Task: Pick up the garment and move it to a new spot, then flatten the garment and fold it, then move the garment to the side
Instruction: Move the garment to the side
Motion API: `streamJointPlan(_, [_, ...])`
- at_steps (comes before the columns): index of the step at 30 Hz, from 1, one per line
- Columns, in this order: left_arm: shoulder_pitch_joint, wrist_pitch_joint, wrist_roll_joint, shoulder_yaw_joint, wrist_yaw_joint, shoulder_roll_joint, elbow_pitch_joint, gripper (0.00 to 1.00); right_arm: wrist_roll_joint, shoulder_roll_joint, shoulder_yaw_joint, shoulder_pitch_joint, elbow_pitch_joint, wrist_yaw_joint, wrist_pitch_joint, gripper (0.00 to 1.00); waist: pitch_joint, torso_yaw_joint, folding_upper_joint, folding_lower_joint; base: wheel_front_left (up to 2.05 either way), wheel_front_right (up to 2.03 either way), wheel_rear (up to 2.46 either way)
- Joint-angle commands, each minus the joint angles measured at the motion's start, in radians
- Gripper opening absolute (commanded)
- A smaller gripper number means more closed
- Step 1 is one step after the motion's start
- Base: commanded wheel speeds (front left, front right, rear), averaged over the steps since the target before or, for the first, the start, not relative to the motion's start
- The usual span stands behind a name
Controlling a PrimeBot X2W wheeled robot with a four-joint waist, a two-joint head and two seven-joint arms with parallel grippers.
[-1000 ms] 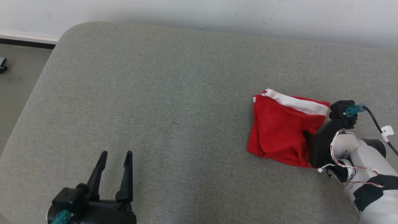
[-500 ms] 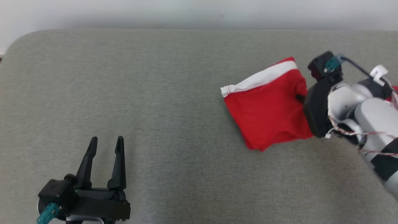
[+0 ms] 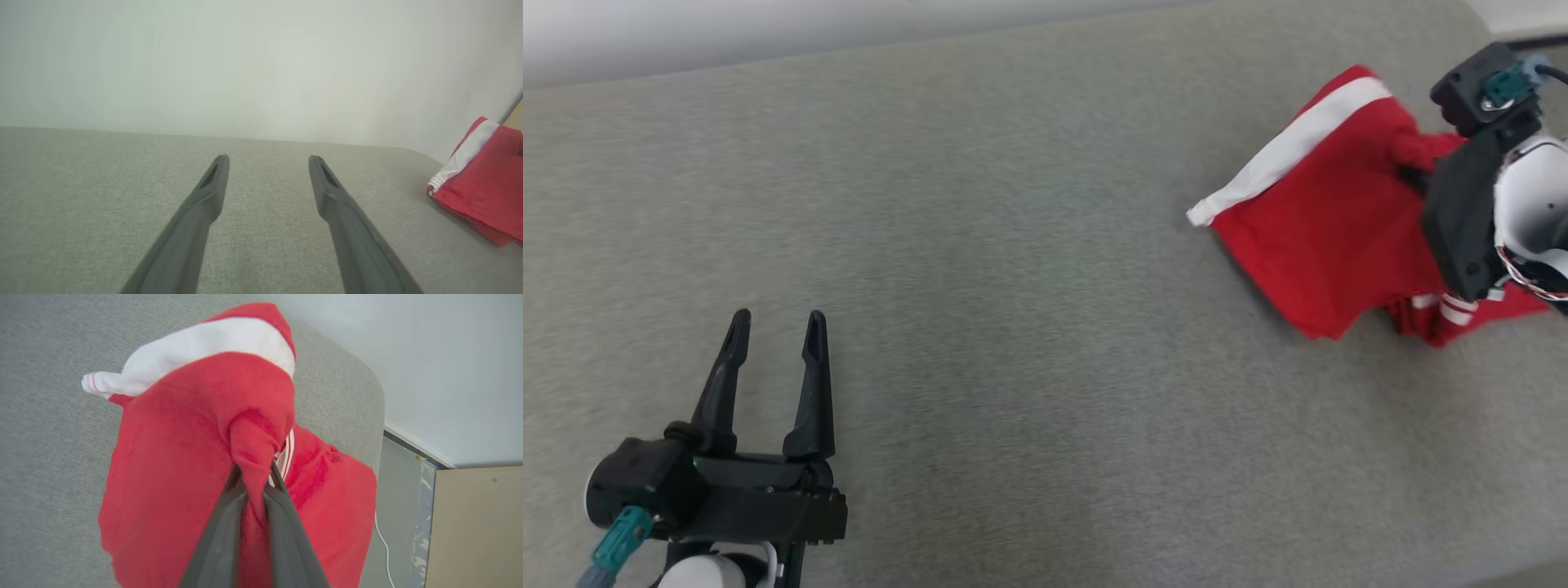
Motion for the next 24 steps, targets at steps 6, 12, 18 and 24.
streamJointPlan(6, [-0.037, 0.0, 0.011, -0.019, 0.001, 0.039, -0.011, 1.0, -0.1, -0.049, -0.007, -0.031, 0.093, -0.003, -0.136, 0.0, 0.102, -0.093, -0.0002, -0.0001, 0.0, 0.0, 0.0])
streamJointPlan(12, [-0.06, 0.0, 0.016, -0.044, 0.001, 0.066, -0.02, 1.0, -0.207, -0.032, -0.099, -0.016, 0.254, -0.003, -0.244, 0.0, 0.148, -0.071, -0.0002, -0.0001, 0.0, 0.0, 0.0])
streamJointPlan(18, [-0.086, 0.0, 0.01, -0.061, 0.001, 0.089, -0.021, 1.0, -0.327, 0.006, -0.257, 0.014, 0.429, -0.003, -0.298, 0.0, 0.169, -0.039, -0.0002, -0.0001, 0.0, 0.0, 0.0])
streamJointPlan(24, [-0.087, 0.0, 0.001, -0.067, 0.001, 0.097, -0.011, 1.0, -0.418, 0.066, -0.405, 0.035, 0.523, -0.003, -0.353, 1.0, 0.153, -0.024, -0.0002, -0.0001, 0.0, 0.0, 0.0])
